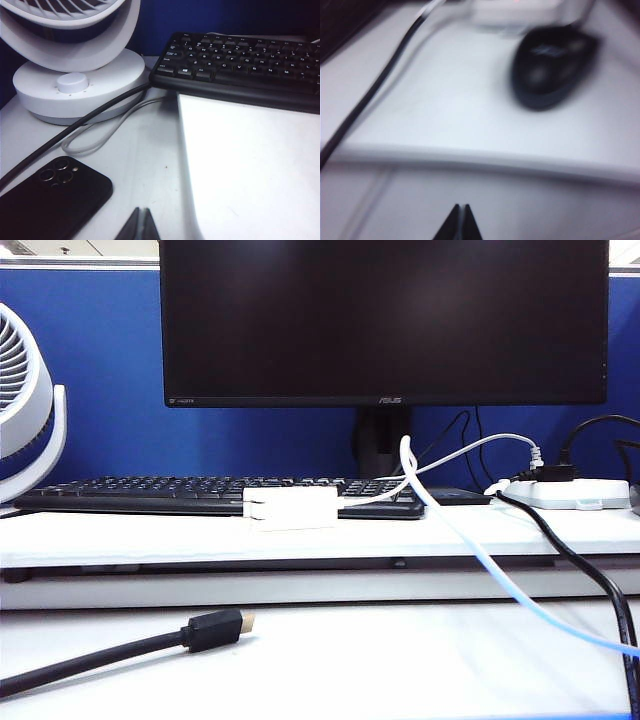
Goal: Pick up the Type-C charging cable and the charging base, insert one end of the Type-C charger into the corresponding slot on the base, and finally place the plugged-in charger back on the table.
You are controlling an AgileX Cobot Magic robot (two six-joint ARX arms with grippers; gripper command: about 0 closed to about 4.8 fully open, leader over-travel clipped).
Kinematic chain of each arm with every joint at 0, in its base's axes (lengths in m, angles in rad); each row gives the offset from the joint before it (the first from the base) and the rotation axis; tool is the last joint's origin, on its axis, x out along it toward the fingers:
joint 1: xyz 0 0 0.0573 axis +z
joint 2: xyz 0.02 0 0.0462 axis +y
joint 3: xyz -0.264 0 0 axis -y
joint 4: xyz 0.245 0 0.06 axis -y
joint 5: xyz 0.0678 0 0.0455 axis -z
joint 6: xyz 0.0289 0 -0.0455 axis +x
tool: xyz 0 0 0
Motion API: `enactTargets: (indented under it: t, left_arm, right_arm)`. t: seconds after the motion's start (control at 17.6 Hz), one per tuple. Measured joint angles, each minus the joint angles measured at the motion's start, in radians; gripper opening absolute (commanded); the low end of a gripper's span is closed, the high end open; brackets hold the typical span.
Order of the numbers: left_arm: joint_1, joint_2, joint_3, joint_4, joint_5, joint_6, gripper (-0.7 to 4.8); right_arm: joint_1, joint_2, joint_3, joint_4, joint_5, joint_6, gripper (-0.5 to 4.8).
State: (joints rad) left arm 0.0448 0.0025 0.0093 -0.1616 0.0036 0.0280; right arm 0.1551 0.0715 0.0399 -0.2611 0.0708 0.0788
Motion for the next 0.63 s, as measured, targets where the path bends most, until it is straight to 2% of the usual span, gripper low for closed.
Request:
enactTargets:
  t: [0.06, 0.17, 0.28, 0.63]
  left_arm:
    - [0.000, 0.000, 0.000, 0.000, 0.001, 0.000, -0.05]
    - [0.000, 0.000, 0.000, 0.000, 0.004, 0.000, -0.05]
    - [0.000, 0.000, 0.000, 0.000, 0.012, 0.000, -0.05]
    - [0.000, 0.000, 0.000, 0.000, 0.013, 0.000, -0.05]
  right_arm:
    - [-0.105, -0.069, -0.021, 0.070, 0.017, -0.066, -0.06]
    - [-0.159, -0.069, -0.031, 0.087, -0.016, -0.106, -0.06]
    - [-0.154, -0.069, -0.031, 0.087, -0.045, -0.153, -0.06]
    - [-0.154, -0.069, -0.031, 0.087, -0.045, -0.155, -0.06]
